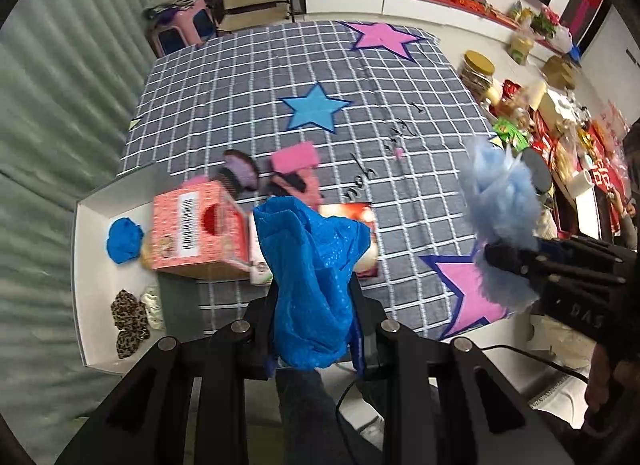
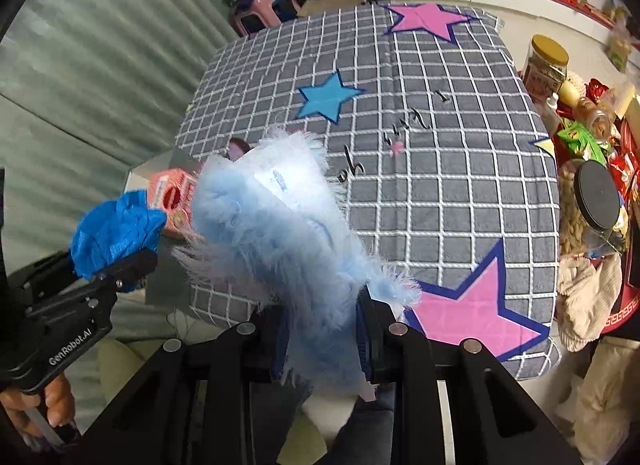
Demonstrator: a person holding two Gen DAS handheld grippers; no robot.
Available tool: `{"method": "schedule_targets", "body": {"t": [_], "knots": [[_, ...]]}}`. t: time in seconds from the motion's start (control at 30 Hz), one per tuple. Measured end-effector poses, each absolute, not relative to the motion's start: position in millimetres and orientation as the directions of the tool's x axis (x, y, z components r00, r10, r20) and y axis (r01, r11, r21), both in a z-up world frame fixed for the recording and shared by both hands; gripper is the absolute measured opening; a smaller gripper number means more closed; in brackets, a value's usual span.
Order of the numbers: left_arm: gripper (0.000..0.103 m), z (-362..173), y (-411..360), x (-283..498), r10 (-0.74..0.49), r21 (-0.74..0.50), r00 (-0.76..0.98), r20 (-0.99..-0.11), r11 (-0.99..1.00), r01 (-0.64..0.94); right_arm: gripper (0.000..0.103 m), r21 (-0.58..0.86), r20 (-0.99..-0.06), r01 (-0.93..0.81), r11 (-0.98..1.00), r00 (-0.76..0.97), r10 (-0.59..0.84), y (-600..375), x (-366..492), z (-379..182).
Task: Organize soft objects
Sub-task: 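Carry the blue bag and fluffy toy in both tools over the white box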
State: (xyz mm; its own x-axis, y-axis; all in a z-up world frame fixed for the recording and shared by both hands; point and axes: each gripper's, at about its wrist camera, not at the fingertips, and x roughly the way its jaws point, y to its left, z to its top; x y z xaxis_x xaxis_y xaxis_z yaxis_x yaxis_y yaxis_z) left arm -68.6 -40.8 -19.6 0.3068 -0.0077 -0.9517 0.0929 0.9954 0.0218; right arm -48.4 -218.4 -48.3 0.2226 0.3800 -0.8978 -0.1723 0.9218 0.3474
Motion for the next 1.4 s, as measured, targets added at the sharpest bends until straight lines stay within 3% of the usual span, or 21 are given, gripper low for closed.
{"method": "schedule_targets", "body": {"t": [0.4, 0.9, 1.4], "knots": [[0.030, -19.9, 91.8, -72.2, 0.011, 0.042, 0.353, -0.936, 0.996, 0.080, 0.030, 0.319, -0.906, -0.161, 0.934, 0.237, 0.350, -103.0, -49.6, -48.2], [0.030, -39.8, 198.7, -79.8, 0.031, 0.021, 0.343, -0.939, 0.999, -0.033, 0.030, 0.281, -0.911, -0.208, 0.937, 0.248, 0.329, -14.4, -35.0, -33.0], [0.030, -72.7, 269.8, -97.8, 0.004, -0.068, 0.298, -0.955, 0.970, -0.231, 0.030, 0.267, -0.927, -0.415, 0.870, 0.135, 0.349, 79.8, -22.5, -34.7]]}}
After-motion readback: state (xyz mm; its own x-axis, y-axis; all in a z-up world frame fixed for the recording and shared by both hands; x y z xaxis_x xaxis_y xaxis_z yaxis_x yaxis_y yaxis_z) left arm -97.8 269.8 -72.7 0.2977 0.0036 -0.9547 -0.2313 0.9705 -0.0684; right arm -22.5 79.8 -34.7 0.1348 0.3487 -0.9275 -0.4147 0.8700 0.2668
